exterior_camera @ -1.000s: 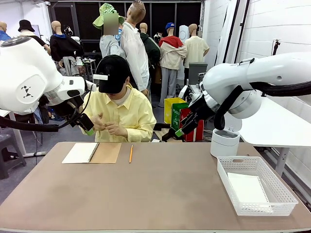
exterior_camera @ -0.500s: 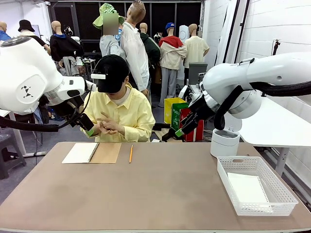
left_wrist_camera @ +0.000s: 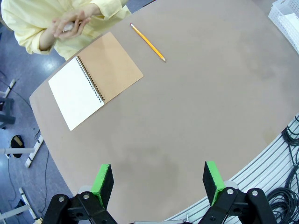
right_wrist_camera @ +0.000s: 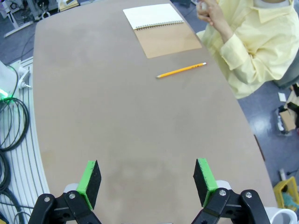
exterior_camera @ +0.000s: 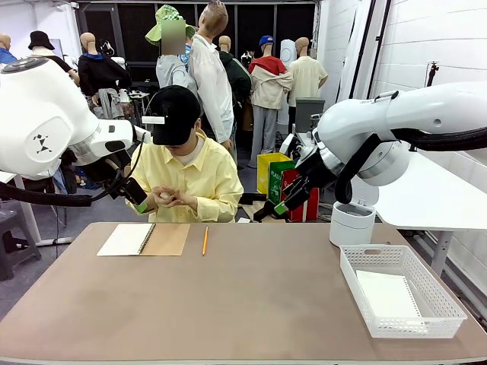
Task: Sort the paper based on its condition.
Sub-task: If a person hands you a paper, place it in the Organizing basket , and if it's crumpled, put it in the Trash can.
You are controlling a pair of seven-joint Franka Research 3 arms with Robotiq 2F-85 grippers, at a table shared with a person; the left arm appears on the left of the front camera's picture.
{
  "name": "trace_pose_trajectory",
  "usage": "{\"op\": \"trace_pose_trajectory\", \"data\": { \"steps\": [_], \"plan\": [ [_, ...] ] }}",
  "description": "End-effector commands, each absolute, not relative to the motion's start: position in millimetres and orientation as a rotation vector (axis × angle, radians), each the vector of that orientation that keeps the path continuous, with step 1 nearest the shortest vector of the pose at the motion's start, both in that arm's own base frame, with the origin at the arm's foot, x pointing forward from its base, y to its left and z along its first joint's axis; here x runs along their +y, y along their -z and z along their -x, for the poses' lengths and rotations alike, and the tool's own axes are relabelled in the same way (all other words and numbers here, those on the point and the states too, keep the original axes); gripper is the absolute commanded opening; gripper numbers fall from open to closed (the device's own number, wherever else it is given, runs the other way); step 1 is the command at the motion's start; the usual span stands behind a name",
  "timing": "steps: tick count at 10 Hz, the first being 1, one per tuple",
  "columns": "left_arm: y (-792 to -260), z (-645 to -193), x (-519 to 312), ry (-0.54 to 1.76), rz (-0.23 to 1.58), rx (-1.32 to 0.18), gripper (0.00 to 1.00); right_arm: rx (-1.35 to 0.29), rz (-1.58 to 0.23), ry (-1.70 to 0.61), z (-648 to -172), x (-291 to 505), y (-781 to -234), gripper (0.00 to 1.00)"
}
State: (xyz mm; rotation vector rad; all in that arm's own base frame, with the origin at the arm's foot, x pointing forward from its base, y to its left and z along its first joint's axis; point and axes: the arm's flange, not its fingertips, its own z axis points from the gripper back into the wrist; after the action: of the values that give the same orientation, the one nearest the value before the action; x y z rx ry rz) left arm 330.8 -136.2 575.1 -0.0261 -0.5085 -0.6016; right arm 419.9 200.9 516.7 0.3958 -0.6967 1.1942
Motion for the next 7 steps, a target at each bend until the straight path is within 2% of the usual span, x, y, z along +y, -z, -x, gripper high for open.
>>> {"op": "trace_pose_trajectory", "data": {
  "steps": [1,7],
  "plan": [
    [-574.1,-331.3,-135.0,0.602,0.033,-0.517,1.00,-0.699,-0.396,-1.192,-420.0,201.0,-517.2,1.00],
    [-574.1,-331.3,-135.0,0.602,0.033,-0.517,1.00,-0.699,-0.396,-1.192,-420.0,201.0,-517.2,1.00]
  ]
}}
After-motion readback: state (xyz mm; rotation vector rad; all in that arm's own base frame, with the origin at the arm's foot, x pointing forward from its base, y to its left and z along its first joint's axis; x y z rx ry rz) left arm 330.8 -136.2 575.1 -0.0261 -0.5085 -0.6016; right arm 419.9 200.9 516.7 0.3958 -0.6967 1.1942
